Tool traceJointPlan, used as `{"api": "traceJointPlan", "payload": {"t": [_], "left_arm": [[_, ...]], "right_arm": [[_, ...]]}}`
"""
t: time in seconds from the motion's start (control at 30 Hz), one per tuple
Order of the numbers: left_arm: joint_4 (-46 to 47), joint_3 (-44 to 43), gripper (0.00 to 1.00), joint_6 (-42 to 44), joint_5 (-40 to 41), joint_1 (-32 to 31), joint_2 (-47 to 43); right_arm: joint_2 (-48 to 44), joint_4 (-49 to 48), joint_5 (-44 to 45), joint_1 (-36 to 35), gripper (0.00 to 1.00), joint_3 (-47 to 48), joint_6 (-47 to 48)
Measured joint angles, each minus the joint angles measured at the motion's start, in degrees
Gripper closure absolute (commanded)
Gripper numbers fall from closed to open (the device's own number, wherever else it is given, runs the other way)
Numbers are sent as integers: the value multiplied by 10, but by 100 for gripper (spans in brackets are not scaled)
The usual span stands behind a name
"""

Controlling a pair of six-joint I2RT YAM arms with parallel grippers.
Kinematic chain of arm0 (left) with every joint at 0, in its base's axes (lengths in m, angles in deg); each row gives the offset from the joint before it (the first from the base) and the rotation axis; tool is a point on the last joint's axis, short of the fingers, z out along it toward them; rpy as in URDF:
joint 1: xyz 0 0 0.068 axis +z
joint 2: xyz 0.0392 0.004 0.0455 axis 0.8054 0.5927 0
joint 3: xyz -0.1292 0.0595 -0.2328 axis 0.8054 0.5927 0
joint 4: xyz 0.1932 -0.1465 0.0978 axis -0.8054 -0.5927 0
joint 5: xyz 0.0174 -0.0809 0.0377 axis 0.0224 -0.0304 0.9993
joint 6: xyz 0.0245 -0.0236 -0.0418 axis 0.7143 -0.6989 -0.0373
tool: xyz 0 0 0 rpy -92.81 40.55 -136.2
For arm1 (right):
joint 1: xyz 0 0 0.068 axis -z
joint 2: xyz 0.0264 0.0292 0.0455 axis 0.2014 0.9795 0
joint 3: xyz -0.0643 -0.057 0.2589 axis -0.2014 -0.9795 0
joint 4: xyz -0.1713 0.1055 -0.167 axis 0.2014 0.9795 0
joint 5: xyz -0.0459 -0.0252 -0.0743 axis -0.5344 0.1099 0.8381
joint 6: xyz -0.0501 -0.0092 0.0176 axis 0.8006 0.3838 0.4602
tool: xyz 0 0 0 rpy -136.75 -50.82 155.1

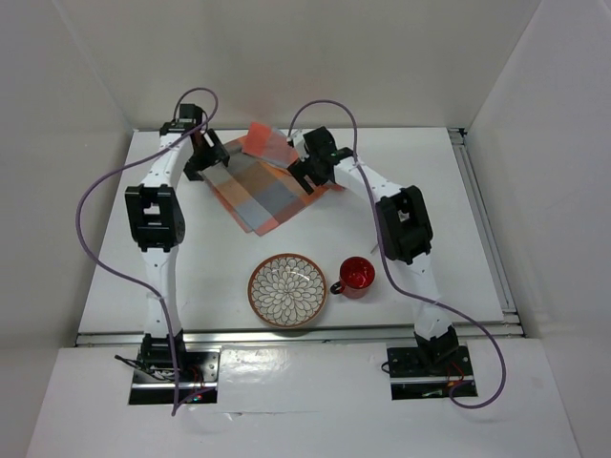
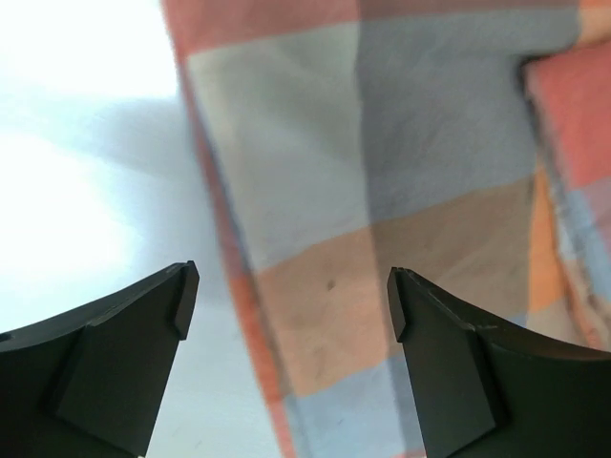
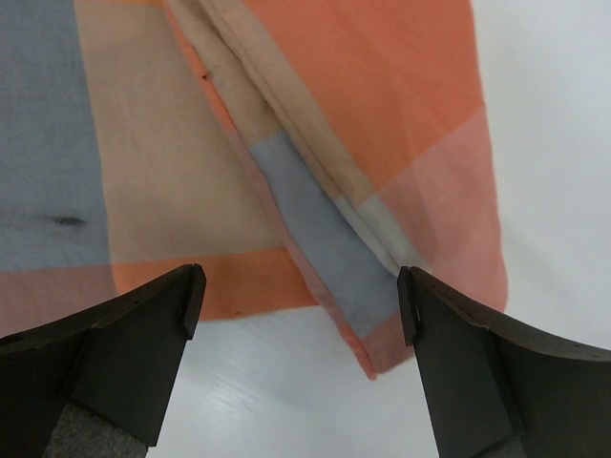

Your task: Set the dinner table for one person

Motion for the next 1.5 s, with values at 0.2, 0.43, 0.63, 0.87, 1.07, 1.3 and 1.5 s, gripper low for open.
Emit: {"api": "traceJointPlan", "payload": {"t": [0.2, 0.43, 0.63, 0.87, 1.07, 1.3, 1.5], "left_arm": [[2, 151, 22, 26, -9, -4, -102], [17, 374, 7, 16, -44, -88, -221], [29, 441, 0, -19, -64, -142, -221], [30, 412, 8, -39, -47, -128, -194], [29, 391, 74, -44, -40, -115, -176], [33, 353, 100, -40, -50, -101, -153], [29, 315, 100, -30, -51, -82, -140]], "right_arm": [[41, -3, -2, 1, 6, 26, 6], [53, -22, 12, 14, 7, 33, 9], [53, -36, 18, 30, 18, 27, 11], [53, -43, -14, 53, 68, 20, -10], [53, -43, -27, 58, 100, 9, -27], [48, -30, -47, 58, 100, 9, -38], [22, 7, -83, 58, 100, 34, -48]]}}
